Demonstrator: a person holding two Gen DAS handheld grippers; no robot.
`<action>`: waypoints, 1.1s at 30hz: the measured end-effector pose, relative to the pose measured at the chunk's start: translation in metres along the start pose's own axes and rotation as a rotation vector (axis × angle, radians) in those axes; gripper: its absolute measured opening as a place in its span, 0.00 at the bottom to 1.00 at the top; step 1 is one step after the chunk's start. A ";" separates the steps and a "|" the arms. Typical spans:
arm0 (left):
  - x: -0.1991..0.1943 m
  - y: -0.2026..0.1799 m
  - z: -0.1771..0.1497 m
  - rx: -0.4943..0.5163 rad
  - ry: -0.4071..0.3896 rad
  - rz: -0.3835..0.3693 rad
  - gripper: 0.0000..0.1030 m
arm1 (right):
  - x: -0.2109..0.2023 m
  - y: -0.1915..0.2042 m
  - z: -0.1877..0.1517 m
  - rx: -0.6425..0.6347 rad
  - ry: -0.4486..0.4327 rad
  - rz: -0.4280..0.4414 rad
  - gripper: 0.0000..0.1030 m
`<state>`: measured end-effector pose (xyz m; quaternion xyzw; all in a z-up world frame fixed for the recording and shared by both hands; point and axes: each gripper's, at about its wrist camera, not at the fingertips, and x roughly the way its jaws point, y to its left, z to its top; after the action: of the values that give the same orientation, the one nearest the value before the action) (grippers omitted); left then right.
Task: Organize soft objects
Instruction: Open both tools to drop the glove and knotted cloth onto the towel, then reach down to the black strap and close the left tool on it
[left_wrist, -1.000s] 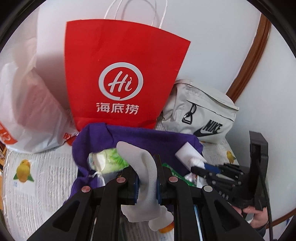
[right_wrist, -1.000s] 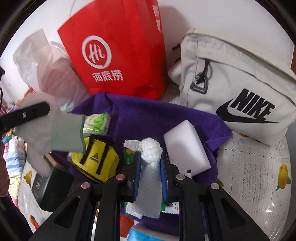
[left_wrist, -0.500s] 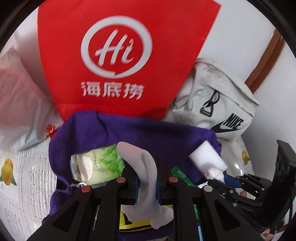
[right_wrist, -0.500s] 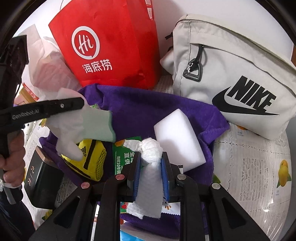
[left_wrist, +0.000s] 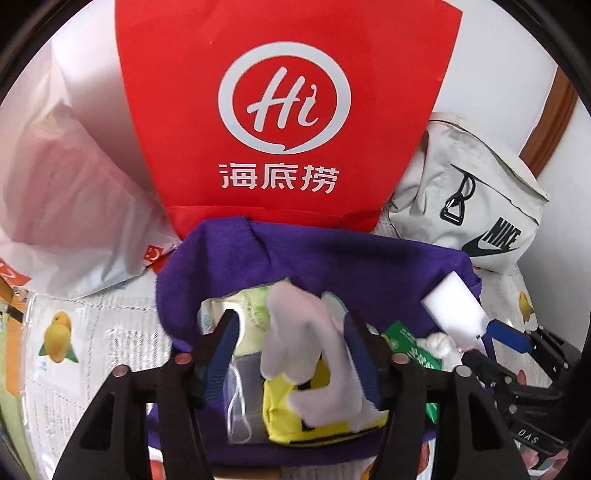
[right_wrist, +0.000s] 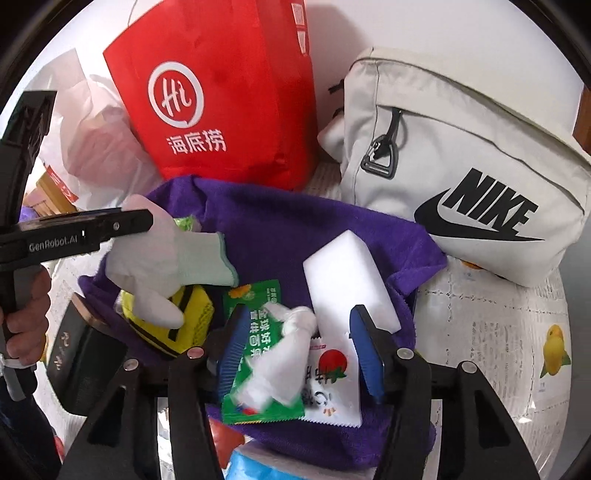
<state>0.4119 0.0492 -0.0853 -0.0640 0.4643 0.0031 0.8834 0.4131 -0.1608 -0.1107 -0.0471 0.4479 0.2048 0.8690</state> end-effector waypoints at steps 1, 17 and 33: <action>-0.004 0.000 -0.002 0.001 0.000 0.012 0.60 | -0.002 0.001 0.000 -0.003 0.002 0.003 0.54; -0.108 0.007 -0.071 0.002 -0.111 -0.025 0.60 | -0.085 0.030 -0.057 0.023 -0.067 0.016 0.54; -0.125 0.013 -0.201 -0.076 0.040 -0.055 0.60 | -0.143 0.062 -0.139 0.031 -0.102 0.068 0.54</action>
<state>0.1749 0.0455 -0.0966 -0.1103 0.4795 -0.0048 0.8706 0.2097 -0.1861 -0.0732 -0.0080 0.4074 0.2294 0.8839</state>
